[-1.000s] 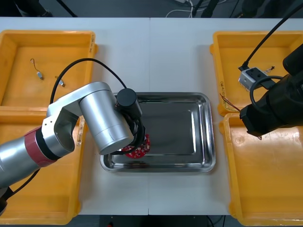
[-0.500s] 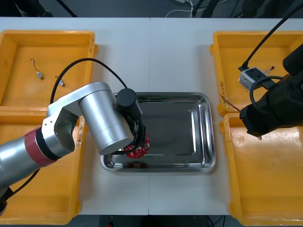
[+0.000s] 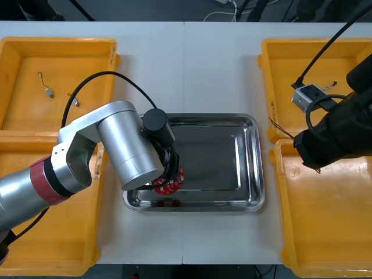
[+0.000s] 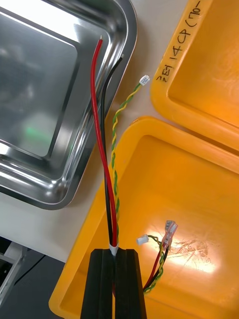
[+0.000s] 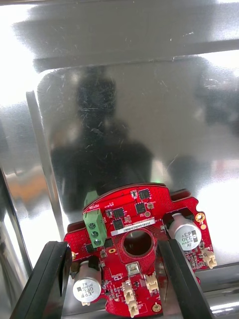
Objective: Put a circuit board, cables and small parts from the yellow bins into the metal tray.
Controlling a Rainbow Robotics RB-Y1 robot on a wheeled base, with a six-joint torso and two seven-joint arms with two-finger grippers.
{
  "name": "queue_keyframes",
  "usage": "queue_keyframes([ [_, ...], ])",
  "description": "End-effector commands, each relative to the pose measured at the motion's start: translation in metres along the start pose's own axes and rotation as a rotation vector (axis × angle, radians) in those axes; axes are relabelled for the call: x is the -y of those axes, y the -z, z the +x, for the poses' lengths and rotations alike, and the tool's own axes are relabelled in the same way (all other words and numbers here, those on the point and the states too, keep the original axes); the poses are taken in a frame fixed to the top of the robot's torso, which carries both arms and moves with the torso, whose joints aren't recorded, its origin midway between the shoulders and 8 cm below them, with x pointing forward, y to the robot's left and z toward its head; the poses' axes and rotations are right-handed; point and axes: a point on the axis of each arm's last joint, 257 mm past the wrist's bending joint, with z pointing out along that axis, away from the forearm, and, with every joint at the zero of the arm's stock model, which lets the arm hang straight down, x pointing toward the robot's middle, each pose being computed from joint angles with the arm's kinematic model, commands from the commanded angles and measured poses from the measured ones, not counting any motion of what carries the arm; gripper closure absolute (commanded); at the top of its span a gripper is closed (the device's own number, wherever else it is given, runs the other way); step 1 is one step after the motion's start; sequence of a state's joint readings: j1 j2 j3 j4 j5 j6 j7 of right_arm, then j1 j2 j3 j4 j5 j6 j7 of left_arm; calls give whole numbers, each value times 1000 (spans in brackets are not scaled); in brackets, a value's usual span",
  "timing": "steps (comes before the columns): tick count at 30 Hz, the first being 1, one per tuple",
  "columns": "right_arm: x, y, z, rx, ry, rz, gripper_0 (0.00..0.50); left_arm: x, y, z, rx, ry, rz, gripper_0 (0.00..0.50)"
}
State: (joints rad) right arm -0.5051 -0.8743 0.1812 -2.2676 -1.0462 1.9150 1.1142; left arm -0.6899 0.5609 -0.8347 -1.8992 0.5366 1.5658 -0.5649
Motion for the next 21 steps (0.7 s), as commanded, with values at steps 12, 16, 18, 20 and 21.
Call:
queue_keyframes([
  [12,-58,-18,-31,53,300,37,500,-34,66,-52,15,-22,16,0],
  [16,-78,-23,-36,60,359,44,500,-46,79,-63,17,-30,5,0],
  [18,-90,-29,-36,46,394,36,500,-54,89,-69,13,-24,5,0],
  [20,-97,-33,-38,36,413,29,500,-61,96,-73,12,-17,8,0],
  [21,-102,-36,-38,28,423,24,500,-67,101,-75,9,-6,5,0],
])
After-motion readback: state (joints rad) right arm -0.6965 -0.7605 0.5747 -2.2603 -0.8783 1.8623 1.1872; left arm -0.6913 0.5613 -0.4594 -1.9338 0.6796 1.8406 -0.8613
